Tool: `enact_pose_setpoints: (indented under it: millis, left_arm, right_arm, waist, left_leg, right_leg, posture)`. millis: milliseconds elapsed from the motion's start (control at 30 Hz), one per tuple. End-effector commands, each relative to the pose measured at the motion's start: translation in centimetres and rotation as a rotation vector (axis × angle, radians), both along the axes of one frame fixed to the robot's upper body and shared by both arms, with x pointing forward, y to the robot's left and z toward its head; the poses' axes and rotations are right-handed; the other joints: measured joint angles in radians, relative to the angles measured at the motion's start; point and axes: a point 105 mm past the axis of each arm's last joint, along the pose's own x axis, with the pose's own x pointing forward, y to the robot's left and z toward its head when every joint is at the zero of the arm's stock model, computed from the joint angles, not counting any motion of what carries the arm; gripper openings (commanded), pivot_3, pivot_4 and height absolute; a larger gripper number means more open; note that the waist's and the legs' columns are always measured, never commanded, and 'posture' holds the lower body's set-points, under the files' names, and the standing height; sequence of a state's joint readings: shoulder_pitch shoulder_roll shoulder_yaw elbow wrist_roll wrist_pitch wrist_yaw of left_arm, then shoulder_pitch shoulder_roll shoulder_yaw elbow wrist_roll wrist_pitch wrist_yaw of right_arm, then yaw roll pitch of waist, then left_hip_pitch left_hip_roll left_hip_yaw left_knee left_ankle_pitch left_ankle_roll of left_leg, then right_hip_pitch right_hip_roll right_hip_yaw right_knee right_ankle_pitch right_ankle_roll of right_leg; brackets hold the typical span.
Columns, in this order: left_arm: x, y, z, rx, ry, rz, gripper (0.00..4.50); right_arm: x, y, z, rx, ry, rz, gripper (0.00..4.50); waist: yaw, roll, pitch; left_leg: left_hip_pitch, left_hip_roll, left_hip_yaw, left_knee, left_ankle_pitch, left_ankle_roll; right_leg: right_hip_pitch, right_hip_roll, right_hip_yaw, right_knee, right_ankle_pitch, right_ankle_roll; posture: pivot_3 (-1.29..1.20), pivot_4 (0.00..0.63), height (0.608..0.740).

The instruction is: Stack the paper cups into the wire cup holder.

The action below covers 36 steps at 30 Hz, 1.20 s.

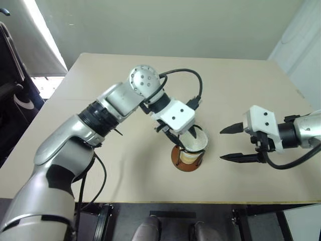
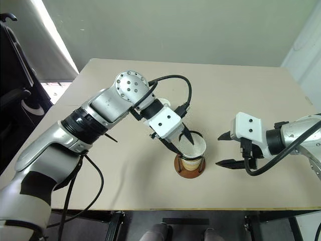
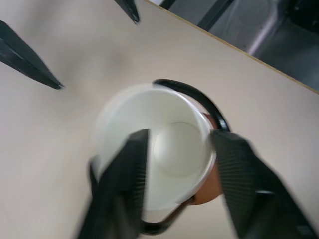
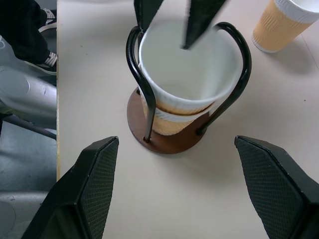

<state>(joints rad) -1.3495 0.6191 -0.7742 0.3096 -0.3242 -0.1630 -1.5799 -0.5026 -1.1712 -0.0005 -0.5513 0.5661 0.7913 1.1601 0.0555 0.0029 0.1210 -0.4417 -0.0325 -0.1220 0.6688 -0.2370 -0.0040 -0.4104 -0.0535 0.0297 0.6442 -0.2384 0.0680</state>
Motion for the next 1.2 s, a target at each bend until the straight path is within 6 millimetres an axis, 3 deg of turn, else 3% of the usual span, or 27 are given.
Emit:
enact_pose_setpoints:
  millis: [33, 133, 367, 567, 900, 1200]
  left_arm:
    - [-0.5, 0.1, 0.9, -0.005, -0.016, -0.033, 3.51]
    - [-0.5, 0.0, 1.2, -0.016, -0.012, -0.027, 4.46]
    - [-0.2, -0.2, 4.2, -0.174, 0.041, 0.028, 4.46]
    - [2.2, 2.7, 5.9, -0.300, 0.042, 0.215, 4.46]
    - [9.8, 7.9, 3.1, -0.251, -0.322, 0.566, 4.46]
    - [12.7, 8.3, 0.3, -0.176, -0.422, 0.644, 4.46]
  right_arm:
    - [-0.1, -0.1, 1.2, -0.006, -0.053, 0.002, 3.79]
    - [-0.1, -0.1, 1.1, -0.008, -0.052, 0.000, 3.79]
    - [0.1, -0.1, 1.5, 0.016, -0.059, -0.012, 3.79]
    - [0.1, 0.3, 1.9, 0.051, -0.063, -0.012, 3.79]
    - [0.5, 0.7, 2.0, 0.076, -0.066, 0.005, 3.79]
    - [0.5, 1.1, 2.0, 0.082, -0.061, 0.020, 3.79]
  waist:
    - [0.000, 0.000, 0.000]
    - [0.000, 0.000, 0.000]
    - [0.000, 0.000, 0.000]
    - [-0.001, 0.000, 0.000]
    - [0.000, 0.000, 0.000]
    - [0.001, 0.000, 0.000]
  left_leg:
    - [0.000, 0.000, 0.000, 0.000, 0.000, 0.000]
    - [0.000, 0.000, 0.000, 0.000, 0.000, 0.000]
    - [0.000, 0.000, 0.000, 0.001, 0.000, 0.000]
    - [0.000, 0.000, 0.000, 0.001, 0.000, 0.000]
    - [0.000, 0.000, 0.000, 0.007, -0.001, 0.002]
    - [-0.002, -0.001, 0.000, 0.008, -0.001, 0.002]
  right_leg:
    - [0.000, 0.000, 0.000, 0.000, 0.000, 0.000]
    - [0.000, 0.000, 0.000, 0.000, 0.000, 0.000]
    - [0.000, 0.000, 0.000, 0.000, 0.000, 0.000]
    - [0.000, 0.000, 0.000, 0.001, 0.000, 0.001]
    - [-0.001, 0.000, 0.000, -0.001, 0.000, 0.001]
    - [-0.003, 0.000, 0.001, 0.000, -0.001, 0.001]
  posture:
    - [0.00, 0.150, 0.740]
    - [0.00, 0.150, 0.740]
    - [0.00, 0.150, 0.740]
    - [0.00, 0.150, 0.740]
    - [0.00, 0.150, 0.740]
    - [0.00, 0.150, 0.740]
